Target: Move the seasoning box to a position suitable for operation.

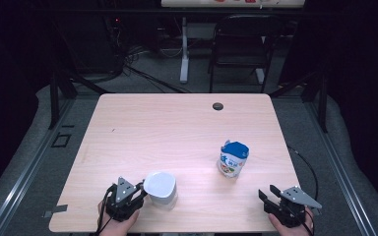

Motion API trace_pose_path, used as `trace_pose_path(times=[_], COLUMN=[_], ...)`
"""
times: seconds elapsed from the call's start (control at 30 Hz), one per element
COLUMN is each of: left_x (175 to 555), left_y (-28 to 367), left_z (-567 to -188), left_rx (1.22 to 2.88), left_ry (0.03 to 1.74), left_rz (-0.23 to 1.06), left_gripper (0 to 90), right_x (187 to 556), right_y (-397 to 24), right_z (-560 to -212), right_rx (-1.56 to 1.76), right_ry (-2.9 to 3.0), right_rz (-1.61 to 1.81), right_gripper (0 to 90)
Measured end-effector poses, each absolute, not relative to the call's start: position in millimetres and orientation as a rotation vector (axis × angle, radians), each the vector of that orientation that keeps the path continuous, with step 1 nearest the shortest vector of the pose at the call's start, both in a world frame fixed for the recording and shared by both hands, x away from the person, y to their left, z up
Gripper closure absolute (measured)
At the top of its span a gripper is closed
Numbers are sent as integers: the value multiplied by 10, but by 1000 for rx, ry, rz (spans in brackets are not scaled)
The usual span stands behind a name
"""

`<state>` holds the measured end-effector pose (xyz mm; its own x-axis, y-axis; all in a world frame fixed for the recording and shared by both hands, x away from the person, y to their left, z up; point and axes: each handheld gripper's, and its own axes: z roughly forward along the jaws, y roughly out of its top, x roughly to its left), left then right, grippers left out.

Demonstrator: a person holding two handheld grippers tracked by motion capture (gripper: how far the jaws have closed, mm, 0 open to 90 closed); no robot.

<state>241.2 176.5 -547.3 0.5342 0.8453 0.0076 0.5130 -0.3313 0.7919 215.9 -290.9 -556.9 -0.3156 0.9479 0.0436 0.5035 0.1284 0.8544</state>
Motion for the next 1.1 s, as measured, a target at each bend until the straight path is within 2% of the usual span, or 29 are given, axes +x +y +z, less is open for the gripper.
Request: trace_pose_path(times=[0.27,0.5,0.63,1.0,1.1], left_x=[2378,2400,2400,2389,2382], left_y=[1795,1872,1927,2045,2040], left_z=[-5489,-5483,-5444,-5377,-5367], left_rx=[1979,1967,1954,1954,1958], left_ry=[1079,1061,1054,1028,1012], left_rz=[506,437,413,402,398], left_gripper=[692,575,544,576,623], right_x=[2146,2154,2167,2198,2208], right_y=[-2859,-2763,-2680,-2298,-2173], right_z=[-5537,-5443,-5374,-5332,-5319], right_rx=[1376,1336,1319,1186,1157], right_ry=[1894,1913,1928,2051,2076], right_rz=[1117,1128,1148,1134,1151], right_gripper=[509,508,509,509,507])
